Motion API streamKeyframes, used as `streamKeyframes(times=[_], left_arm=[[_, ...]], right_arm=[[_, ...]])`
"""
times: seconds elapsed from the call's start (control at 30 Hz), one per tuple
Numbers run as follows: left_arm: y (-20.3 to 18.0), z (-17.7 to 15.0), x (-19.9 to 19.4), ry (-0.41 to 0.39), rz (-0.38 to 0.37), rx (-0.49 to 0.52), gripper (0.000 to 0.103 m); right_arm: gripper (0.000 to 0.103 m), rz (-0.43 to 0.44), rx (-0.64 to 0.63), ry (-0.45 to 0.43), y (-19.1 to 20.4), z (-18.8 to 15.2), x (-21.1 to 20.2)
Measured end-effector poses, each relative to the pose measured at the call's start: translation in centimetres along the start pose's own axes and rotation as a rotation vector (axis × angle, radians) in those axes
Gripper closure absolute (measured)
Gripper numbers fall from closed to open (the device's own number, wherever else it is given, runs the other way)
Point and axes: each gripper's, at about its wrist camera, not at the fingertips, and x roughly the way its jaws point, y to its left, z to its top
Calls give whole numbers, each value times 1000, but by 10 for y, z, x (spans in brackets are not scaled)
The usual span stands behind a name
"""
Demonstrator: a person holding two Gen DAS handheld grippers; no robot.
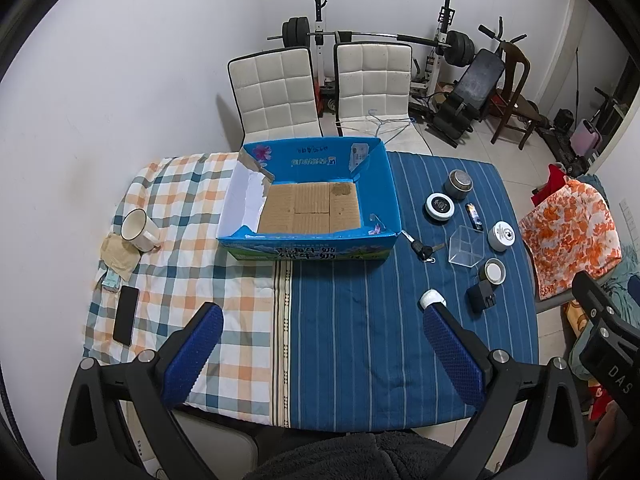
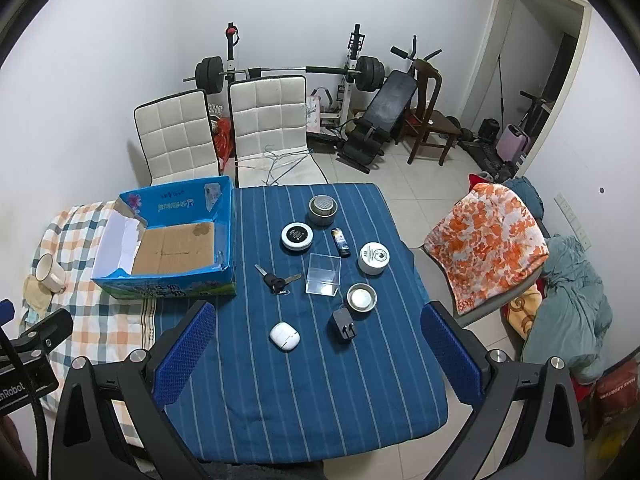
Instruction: Organize rigid objects
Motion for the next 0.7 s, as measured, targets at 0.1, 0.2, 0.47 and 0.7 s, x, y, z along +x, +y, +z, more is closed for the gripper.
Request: streamKeyframes(times=[0.1,0.2,0.47,0.7], left_arm=[[1,2,0,0,1,1,0],[1,3,-1,-1,5,2,0],[2,3,-2,-2,7,2,0],[0,1,-1,-5,10,4,0]], right_arm=[[0,1,1,1,0,0,1],[0,-3,1,3,0,1,1],[0,-3,0,4,-1,-1,1],[0,-4,1,4,-2,-1,2]])
